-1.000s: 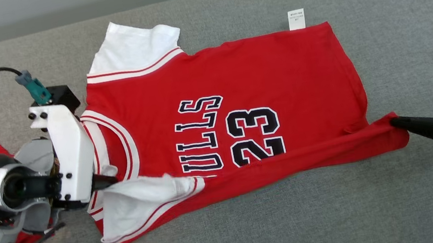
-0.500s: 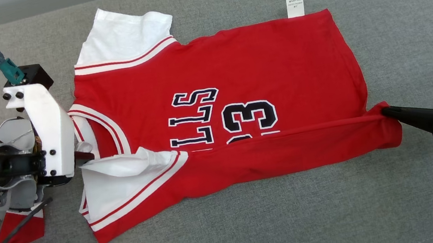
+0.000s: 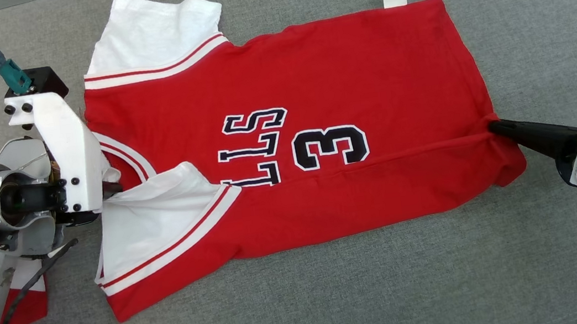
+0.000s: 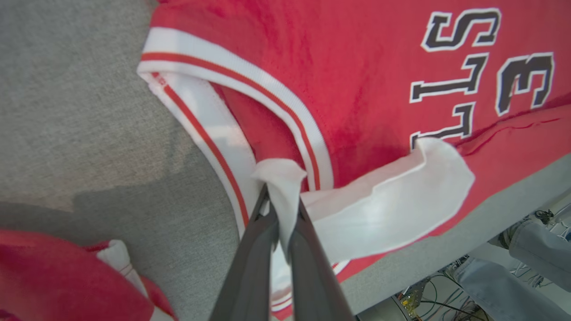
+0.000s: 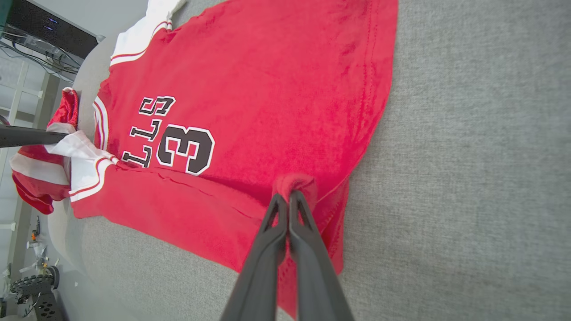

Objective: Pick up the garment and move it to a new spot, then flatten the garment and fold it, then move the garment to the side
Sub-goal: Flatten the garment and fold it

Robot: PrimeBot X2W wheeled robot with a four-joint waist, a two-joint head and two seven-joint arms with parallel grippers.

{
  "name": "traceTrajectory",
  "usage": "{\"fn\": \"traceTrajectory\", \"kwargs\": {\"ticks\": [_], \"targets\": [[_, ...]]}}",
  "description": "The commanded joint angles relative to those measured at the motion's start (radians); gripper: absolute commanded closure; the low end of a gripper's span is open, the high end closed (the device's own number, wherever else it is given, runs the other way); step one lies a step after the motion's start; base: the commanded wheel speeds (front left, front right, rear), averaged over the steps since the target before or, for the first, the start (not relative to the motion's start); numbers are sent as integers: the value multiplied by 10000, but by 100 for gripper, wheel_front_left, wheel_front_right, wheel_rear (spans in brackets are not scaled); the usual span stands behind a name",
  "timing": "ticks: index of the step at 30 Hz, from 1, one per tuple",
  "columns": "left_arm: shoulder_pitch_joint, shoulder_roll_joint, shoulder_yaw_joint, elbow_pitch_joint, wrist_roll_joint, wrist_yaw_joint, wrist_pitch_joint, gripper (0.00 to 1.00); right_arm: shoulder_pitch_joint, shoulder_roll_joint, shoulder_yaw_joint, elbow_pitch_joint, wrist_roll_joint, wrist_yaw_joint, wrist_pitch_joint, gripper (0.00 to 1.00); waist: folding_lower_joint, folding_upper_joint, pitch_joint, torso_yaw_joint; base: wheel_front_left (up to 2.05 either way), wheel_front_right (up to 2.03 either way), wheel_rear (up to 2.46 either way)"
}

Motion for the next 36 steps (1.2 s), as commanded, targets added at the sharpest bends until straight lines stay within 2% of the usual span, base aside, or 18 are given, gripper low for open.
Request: {"fn": "traceTrajectory", "kwargs": {"ticks": [1,2,3,4,5,6,11,16,22,26,29,32,36], "targets": [[-239,-55,14,113,62,-110,-156,83,-125,81,-72,86,-110,6,-156,100,-1,0,14,-8,0,0,0],[-250,-87,6,174,77,-159,-210,62,-122,107,-79,117,-161,6,-207,76,-1,0,8,-8,0,0,0],[-249,-118,-7,229,71,-184,-224,48,-107,127,-79,147,-180,6,-234,54,-1,0,-6,-4,0,0,0],[-249,-118,-7,229,71,-184,-224,48,-107,127,-79,147,-180,6,-234,54,-1,0,-6,-4,0,0,0],[-258,-146,-13,280,49,-219,-256,0,-112,150,-84,156,-208,6,-298,4,-1,0,-28,0,0,0,0],[-292,-150,-37,327,97,-271,-306,0,-126,183,-108,146,-272,6,-393,0,-1,0,-62,9,0,0,0],[-271,-151,-148,515,97,-422,-292,0,-47,301,-213,19,-484,6,-1058,0,-1,0,-320,61,0,0,0],[-125,-60,-67,470,211,-602,-721,0,200,240,-400,42,-711,6,-2122,0,-1,0,-662,139,0,0,0],[430,128,175,92,515,-1083,-2250,0,657,30,-448,260,-1029,6,-3405,0,-1,0,-1213,181,0,0,0],[1242,205,532,-391,402,-1200,-3296,0,1079,-202,-323,599,-1436,6,-4266,0,-1,0,-1565,214,0,0,0],[2002,385,580,-839,1071,-1113,-4586,0,1449,-144,-290,1067,-1651,6,-4849,0,-1,0,-1817,254,0,0,0],[2928,312,694,-1266,1350,-946,-5756,0,1895,-3,-331,1331,-1609,6,-5141,0,-1,0,-2023,330,0,0,0],[4048,234,723,-1703,1896,-478,-7039,0,2530,170,-268,1329,-1447,6,-5269,0,-1,0,-2184,456,0,0,0]]}}
